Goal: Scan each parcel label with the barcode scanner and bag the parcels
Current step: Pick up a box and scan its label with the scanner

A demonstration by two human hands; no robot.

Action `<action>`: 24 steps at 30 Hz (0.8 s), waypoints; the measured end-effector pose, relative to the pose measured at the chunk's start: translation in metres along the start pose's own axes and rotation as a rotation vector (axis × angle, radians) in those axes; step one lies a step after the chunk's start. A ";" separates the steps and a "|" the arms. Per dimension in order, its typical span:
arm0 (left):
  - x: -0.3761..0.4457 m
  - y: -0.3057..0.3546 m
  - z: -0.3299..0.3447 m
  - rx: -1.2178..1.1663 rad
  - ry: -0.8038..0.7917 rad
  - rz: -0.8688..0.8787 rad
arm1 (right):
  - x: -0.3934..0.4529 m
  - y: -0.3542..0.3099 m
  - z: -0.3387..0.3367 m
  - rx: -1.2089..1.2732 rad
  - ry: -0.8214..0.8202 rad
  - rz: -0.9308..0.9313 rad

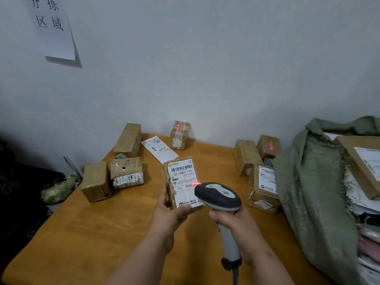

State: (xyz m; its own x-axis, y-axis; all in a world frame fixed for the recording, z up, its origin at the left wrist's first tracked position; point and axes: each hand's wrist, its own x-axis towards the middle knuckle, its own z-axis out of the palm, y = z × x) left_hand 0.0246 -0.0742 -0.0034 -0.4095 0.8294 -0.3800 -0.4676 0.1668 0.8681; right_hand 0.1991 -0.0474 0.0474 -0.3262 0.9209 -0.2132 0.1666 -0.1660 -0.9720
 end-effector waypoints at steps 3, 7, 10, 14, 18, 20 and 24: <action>-0.005 -0.003 0.002 0.002 -0.002 0.003 | -0.006 0.000 -0.004 -0.005 -0.014 -0.022; -0.010 -0.005 0.003 0.006 -0.002 0.011 | -0.014 0.000 -0.007 -0.019 -0.016 -0.037; -0.013 -0.004 0.004 0.003 0.002 0.017 | -0.019 -0.002 -0.007 -0.044 -0.032 -0.050; -0.015 -0.002 0.003 0.000 -0.001 0.025 | -0.023 -0.004 -0.006 -0.057 -0.022 -0.070; -0.013 -0.001 0.000 0.018 -0.022 0.029 | -0.023 -0.004 -0.003 -0.054 -0.004 -0.069; -0.010 -0.001 -0.002 0.022 -0.038 0.022 | -0.022 -0.003 -0.001 -0.033 0.013 -0.057; 0.001 -0.001 -0.002 0.023 -0.077 -0.005 | -0.020 -0.002 0.001 0.017 0.115 -0.015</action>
State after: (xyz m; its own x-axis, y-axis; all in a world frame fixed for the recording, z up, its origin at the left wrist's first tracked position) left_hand 0.0233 -0.0745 -0.0052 -0.3457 0.8668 -0.3595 -0.4511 0.1825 0.8736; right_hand 0.2048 -0.0660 0.0537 -0.2191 0.9576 -0.1871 0.1466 -0.1573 -0.9766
